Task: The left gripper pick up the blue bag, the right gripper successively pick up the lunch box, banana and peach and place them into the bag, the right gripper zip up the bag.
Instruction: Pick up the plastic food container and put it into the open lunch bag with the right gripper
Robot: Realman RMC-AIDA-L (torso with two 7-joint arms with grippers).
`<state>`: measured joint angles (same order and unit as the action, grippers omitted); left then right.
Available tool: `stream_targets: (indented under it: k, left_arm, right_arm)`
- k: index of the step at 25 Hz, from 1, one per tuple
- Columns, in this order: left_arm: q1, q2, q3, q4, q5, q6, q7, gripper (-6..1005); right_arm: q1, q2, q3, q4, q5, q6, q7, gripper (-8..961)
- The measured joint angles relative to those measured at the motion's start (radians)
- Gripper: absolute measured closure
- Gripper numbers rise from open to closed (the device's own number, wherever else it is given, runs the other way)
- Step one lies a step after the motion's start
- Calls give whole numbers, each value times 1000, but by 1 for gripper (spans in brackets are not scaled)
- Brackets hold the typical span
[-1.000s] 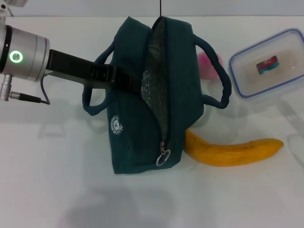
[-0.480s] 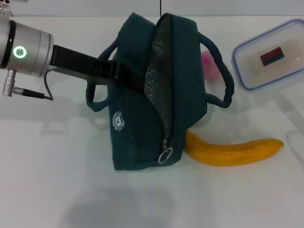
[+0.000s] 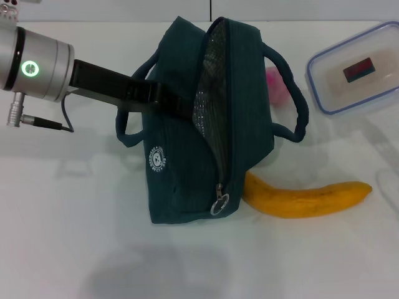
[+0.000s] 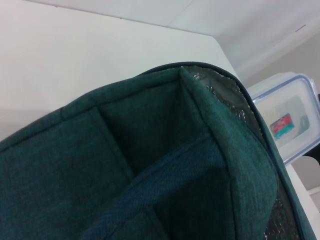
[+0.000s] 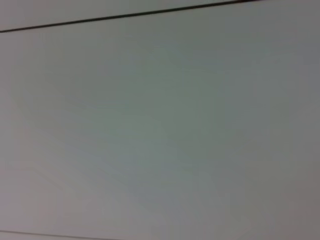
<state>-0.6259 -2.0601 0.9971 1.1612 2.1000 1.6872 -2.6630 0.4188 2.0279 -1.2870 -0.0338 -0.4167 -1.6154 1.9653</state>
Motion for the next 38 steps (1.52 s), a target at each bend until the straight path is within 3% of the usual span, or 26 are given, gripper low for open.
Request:
stream_targets:
  k: [23,38]
  left_arm:
    - [4,-6,8,-16,3,2,12,959]
    - [8,-6,8,-15,-1,3,19,959]
  right_arm:
    - [11,0,1,8,25,-42,100,857]
    - [81,0,-6,7,38,-88,130,857]
